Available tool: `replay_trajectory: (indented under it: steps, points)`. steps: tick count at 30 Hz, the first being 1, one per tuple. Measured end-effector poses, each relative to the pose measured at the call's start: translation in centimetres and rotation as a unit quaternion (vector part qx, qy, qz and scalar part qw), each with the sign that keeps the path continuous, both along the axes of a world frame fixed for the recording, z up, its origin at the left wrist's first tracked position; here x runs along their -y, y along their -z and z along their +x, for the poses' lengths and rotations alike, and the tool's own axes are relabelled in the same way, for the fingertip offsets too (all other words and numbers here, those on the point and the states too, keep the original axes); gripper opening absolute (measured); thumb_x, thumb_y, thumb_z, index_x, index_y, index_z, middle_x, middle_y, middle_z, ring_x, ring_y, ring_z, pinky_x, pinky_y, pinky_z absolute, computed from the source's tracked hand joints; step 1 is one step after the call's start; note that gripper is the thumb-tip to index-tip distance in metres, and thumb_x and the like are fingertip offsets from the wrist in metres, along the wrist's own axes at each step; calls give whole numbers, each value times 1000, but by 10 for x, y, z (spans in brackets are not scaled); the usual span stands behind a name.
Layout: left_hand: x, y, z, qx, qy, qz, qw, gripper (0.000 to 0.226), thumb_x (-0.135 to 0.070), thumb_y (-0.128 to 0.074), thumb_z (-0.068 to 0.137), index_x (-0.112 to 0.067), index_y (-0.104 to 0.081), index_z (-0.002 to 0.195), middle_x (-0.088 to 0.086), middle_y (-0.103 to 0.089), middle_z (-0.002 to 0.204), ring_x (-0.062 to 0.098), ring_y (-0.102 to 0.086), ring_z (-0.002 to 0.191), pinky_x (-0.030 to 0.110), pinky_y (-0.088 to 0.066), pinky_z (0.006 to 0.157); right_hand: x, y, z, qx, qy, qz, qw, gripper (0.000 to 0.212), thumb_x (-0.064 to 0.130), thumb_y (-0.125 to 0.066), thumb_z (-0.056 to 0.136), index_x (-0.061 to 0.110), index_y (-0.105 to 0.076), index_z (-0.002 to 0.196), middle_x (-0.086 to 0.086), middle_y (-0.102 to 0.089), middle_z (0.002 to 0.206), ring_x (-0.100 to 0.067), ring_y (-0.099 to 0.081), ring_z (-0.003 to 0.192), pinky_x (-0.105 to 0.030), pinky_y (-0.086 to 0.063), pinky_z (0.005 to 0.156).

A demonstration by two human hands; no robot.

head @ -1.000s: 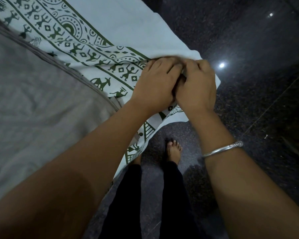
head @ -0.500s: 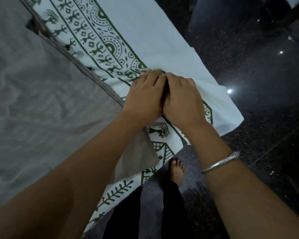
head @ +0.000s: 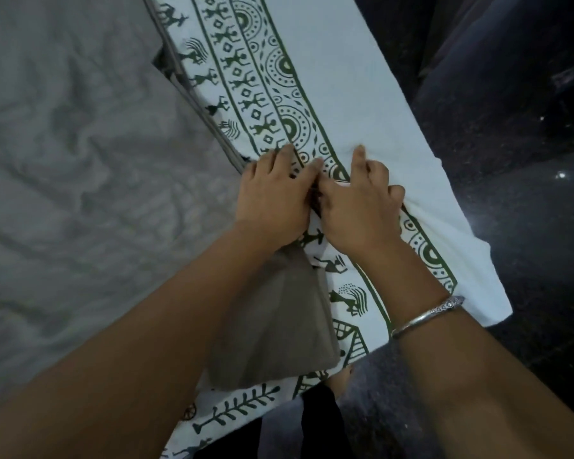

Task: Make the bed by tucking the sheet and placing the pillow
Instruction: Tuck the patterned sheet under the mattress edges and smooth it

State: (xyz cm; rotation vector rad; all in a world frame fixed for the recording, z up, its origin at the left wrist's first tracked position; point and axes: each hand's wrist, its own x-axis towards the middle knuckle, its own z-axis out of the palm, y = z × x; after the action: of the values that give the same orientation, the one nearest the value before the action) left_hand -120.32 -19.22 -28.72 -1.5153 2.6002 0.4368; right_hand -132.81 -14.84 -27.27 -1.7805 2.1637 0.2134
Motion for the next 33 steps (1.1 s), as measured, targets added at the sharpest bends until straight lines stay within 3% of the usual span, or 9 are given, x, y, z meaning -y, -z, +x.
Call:
replay_trajectory:
  steps: [5, 12, 15, 17, 19, 22, 26, 30, 33]
  points:
    - [9, 11, -4, 4, 32, 69, 997, 59, -35, -29, 99, -35, 2, 149, 17, 7, 157, 34, 5, 145, 47, 0, 116, 4, 8, -5, -45, -1, 37, 998, 47, 47, -29, 96, 45, -25, 143, -4, 3, 160, -32, 2, 143, -60, -11, 104]
    - [22, 13, -6, -6, 49, 73, 996, 61, -38, -28, 98, -28, 1, 150, 17, 6, 157, 34, 5, 145, 44, 3, 116, 17, 9, -9, -47, 14, 73, 996, 51, 53, -19, 96, 46, -12, 146, 1, 11, 159, -37, 14, 143, -68, 7, 105]
    - [24, 12, -1, -28, 44, 51, 997, 58, -40, -26, 98, -24, -8, 151, 13, -3, 158, 30, -3, 145, 43, -2, 116, 19, 6, -6, -36, 18, 45, 998, 49, 48, -22, 98, 46, -14, 146, -3, 2, 160, -37, 6, 144, -66, 2, 107]
    - [27, 8, 2, -44, 34, 14, 998, 54, -35, -29, 98, -20, -19, 150, 11, -16, 157, 29, -16, 143, 44, -13, 115, 22, 3, -3, -32, 7, -1, 999, 49, 40, -31, 98, 41, -22, 146, -6, -11, 158, -36, -10, 141, -60, -11, 108]
    - [33, 4, 1, -38, 16, -28, 999, 51, -24, -39, 95, -15, -31, 144, 12, -33, 147, 32, -33, 132, 45, -28, 106, 28, 2, -1, -41, -16, -54, 998, 50, 25, -43, 95, 30, -32, 144, -7, -32, 150, -33, -31, 129, -49, -28, 98]
    - [46, -1, -5, -16, -4, -43, 999, 43, -8, -50, 86, -9, -43, 129, 15, -46, 123, 33, -47, 108, 41, -40, 82, 43, 3, 0, -53, -14, -83, 995, 43, 9, -50, 87, 15, -45, 129, -11, -50, 124, -32, -44, 111, -41, -34, 85]
    - [64, -3, -12, -35, -49, 7, 998, 32, 1, -53, 82, -9, -44, 111, 12, -49, 104, 25, -46, 77, 35, -36, 61, 65, 2, -4, -40, 1, -59, 997, 22, 7, -51, 88, 8, -50, 109, -14, -53, 111, -31, -51, 101, -36, -33, 75]
    - [76, -1, -16, -10, -23, 28, 999, 23, -2, -52, 83, -10, -47, 104, 9, -51, 102, 22, -46, 76, 35, -34, 60, 81, 2, -10, -28, -31, -37, 998, 14, 10, -50, 88, 10, -54, 102, -12, -56, 105, -30, -53, 94, -34, -32, 69]
    - [80, 0, -15, -65, -35, -14, 997, 21, -3, -47, 85, -9, -45, 104, 8, -45, 97, 20, -42, 67, 33, -29, 53, 88, -1, -17, -25, 8, -73, 997, 18, 13, -53, 88, 12, -53, 106, -11, -55, 107, -30, -53, 95, -35, -34, 69]
